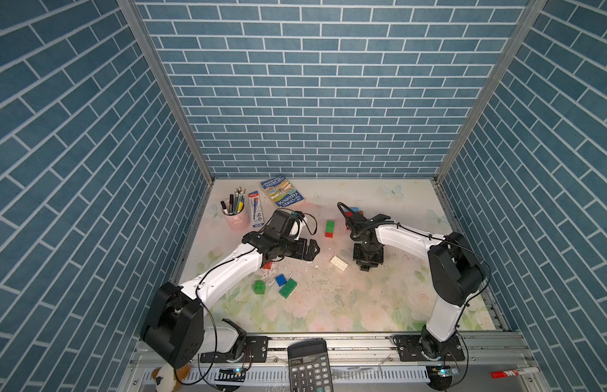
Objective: Assemble the letter r with lego
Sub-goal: Move the lego brick at the center of the board, then pick up the lego brick from the center of the board.
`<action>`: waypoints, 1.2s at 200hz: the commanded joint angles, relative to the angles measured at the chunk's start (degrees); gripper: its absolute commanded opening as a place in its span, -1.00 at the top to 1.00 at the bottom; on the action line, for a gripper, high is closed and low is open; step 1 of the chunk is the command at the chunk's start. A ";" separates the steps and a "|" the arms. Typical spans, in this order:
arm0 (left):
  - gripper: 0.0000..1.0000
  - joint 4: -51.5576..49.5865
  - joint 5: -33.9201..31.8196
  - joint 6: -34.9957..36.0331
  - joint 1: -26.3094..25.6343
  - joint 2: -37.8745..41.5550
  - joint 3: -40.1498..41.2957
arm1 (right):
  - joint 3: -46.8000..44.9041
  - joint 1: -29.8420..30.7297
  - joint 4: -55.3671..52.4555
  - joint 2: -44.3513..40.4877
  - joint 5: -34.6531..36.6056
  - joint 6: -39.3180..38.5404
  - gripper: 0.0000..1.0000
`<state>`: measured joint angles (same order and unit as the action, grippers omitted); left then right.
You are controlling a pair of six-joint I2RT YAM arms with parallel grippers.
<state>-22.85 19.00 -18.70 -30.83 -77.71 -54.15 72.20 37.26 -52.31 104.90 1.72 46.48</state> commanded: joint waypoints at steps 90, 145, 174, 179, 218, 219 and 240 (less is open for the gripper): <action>-0.99 0.26 2.81 2.45 5.00 -5.61 -7.15 | 10.63 -5.66 -0.64 10.28 -2.36 -10.20 0.46; -0.99 -0.59 3.47 2.88 5.98 -5.22 -7.55 | 10.96 -5.90 -0.90 7.89 -1.72 -9.64 -0.23; -0.99 -1.05 3.25 2.93 6.41 -2.93 -6.40 | 11.05 -5.72 -2.46 3.91 -0.84 -5.91 -0.36; -0.99 -1.14 3.16 2.93 6.49 -2.36 -6.03 | 10.98 -5.58 -2.57 3.18 -0.88 -4.92 -0.37; -0.99 -3.93 2.13 2.44 7.10 3.09 -2.74 | 11.02 -1.90 -4.42 -0.40 0.54 4.26 -0.49; -0.99 -4.12 2.02 2.44 7.15 3.27 -2.68 | 11.02 -1.73 -4.49 -0.40 0.51 4.51 -0.50; -0.99 -7.09 0.48 2.52 7.36 6.56 -1.37 | 11.14 1.81 -4.73 0.20 0.13 9.43 -0.52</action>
<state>-25.21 21.39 -16.86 -23.99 -74.24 -57.36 82.21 35.40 -54.24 105.03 0.86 46.81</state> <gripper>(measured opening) 0.995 0.755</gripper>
